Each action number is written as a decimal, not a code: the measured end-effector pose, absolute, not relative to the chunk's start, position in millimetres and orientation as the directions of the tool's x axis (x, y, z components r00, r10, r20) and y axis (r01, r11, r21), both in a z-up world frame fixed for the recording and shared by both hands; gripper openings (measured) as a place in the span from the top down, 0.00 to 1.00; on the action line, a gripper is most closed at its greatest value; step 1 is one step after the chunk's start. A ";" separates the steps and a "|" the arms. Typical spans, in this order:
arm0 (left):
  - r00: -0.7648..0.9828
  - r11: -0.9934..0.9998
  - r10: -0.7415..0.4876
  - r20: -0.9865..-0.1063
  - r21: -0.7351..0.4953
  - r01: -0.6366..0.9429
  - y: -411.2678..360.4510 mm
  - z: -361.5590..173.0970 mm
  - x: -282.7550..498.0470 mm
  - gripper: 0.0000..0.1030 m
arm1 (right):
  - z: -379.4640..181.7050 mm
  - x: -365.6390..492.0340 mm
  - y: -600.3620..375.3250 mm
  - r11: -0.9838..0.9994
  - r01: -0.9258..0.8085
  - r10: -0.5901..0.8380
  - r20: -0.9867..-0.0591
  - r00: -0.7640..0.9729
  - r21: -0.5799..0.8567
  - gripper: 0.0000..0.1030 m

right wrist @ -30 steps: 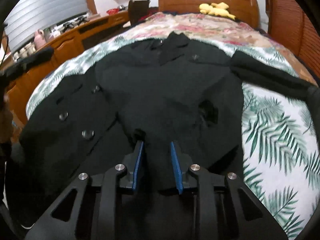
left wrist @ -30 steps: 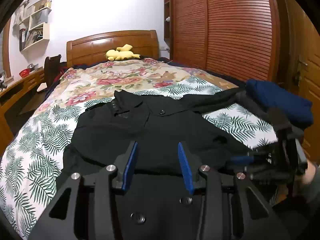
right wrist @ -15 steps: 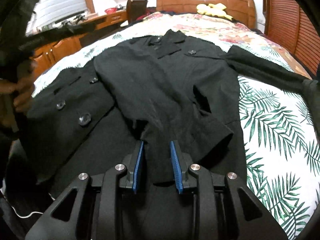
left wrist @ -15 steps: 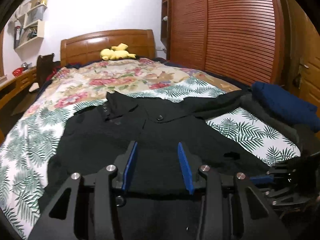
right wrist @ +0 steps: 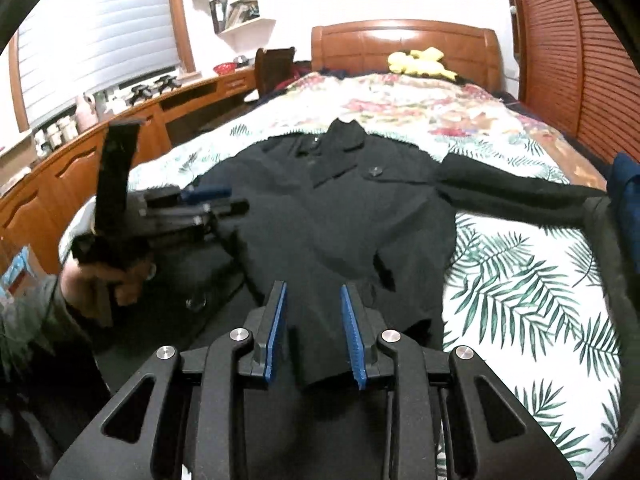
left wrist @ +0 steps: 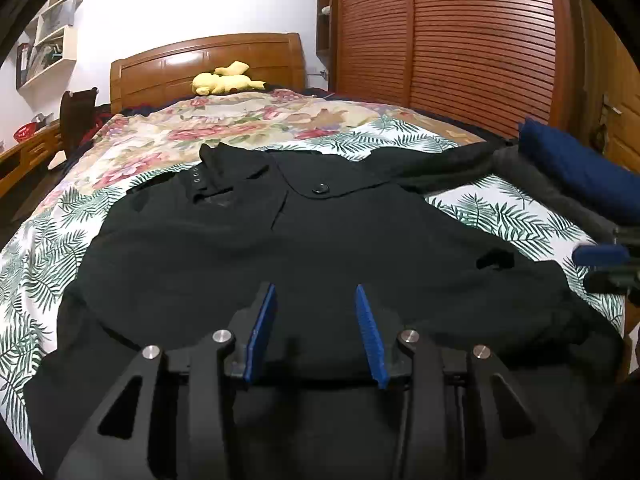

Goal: Fold large clothes

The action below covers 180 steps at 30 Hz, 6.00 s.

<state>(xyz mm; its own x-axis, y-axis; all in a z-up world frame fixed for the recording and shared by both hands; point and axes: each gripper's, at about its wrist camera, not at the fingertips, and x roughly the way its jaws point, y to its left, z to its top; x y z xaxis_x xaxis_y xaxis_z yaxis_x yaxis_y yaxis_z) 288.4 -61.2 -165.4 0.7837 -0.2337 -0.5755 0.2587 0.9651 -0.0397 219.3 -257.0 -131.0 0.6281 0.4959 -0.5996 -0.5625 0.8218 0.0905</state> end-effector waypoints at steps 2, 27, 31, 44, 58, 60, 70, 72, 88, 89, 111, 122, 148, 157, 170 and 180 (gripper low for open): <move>0.785 0.965 -0.237 -0.572 -0.043 0.260 -60.5 -166.4 287.4 0.61 | -130.0 222.1 -259.2 0.836 -0.544 0.473 -0.594 0.651 0.071 0.69; 0.825 0.965 -0.240 -0.512 -0.034 0.259 -57.2 -158.5 276.6 0.61 | -112.5 381.0 -323.1 0.958 -0.278 0.256 -0.664 0.702 0.075 0.46; 0.821 0.962 -0.263 -0.507 -0.066 0.267 -52.2 -155.1 276.3 0.61 | -127.6 411.8 -331.0 0.974 -0.219 0.195 -0.699 0.688 0.056 0.46; 0.848 0.971 -0.240 -0.472 -0.108 0.214 -14.0 -133.6 268.8 0.61 | -172.9 471.4 -362.7 0.991 -0.041 0.123 -0.777 0.618 0.124 0.46; 0.852 0.979 -0.203 -0.482 -0.115 0.169 4.0 -138.9 274.8 0.61 | -184.7 496.0 -397.0 0.947 0.086 0.188 -0.749 0.635 0.310 0.85; 0.848 0.979 -0.204 -0.488 -0.113 0.171 2.8 -139.9 275.6 0.61 | -184.7 497.1 -393.5 0.956 0.085 0.165 -0.751 0.639 0.282 0.96; 0.844 0.975 -0.220 -0.490 -0.113 0.189 1.7 -139.4 275.2 0.61 | -113.2 470.6 -333.8 0.986 -0.112 0.166 -0.626 0.762 0.125 1.00; 0.843 0.975 -0.221 -0.490 -0.113 0.190 2.0 -139.4 274.8 0.61 | -97.7 462.1 -313.0 0.975 -0.184 0.223 -0.608 0.762 0.127 1.00; 0.839 0.973 -0.233 -0.492 -0.122 0.198 3.7 -139.5 274.2 0.61 | -101.5 379.9 -220.2 0.895 -0.445 0.299 -0.716 0.631 -0.019 0.79; 0.838 0.972 -0.234 -0.493 -0.120 0.200 2.9 -139.8 274.2 0.61 | -97.1 375.0 -223.2 0.900 -0.435 0.291 -0.707 0.644 -0.025 0.68; 0.834 0.970 -0.244 -0.494 -0.117 0.214 0.5 -136.5 272.2 0.61 | -105.5 439.1 -324.0 0.988 -0.086 0.149 -0.707 0.692 0.125 0.42; 0.847 0.971 -0.241 -0.473 -0.114 0.212 9.5 -129.6 264.9 0.61 | -110.5 435.0 -284.9 0.979 -0.200 0.167 -0.745 0.646 0.047 0.94; 0.867 0.975 -0.219 -0.447 -0.137 0.176 64.9 -119.4 233.5 0.61 | -78.8 375.3 -161.5 0.927 -0.371 0.230 -0.699 0.677 -0.054 0.54; 0.864 0.976 -0.214 -0.456 -0.135 0.170 65.7 -121.5 236.2 0.61 | -116.8 437.8 -216.2 0.981 -0.179 0.177 -0.750 0.637 0.079 0.48; 0.859 0.976 -0.215 -0.465 -0.131 0.174 65.9 -123.3 240.1 0.61 | -157.6 483.7 -235.1 0.978 -0.042 0.193 -0.798 0.571 0.206 0.48; 0.859 0.981 -0.191 -0.475 -0.110 0.157 66.9 -121.6 235.2 0.61 | -155.4 487.2 -218.7 0.982 -0.138 0.187 -0.793 0.580 0.130 0.95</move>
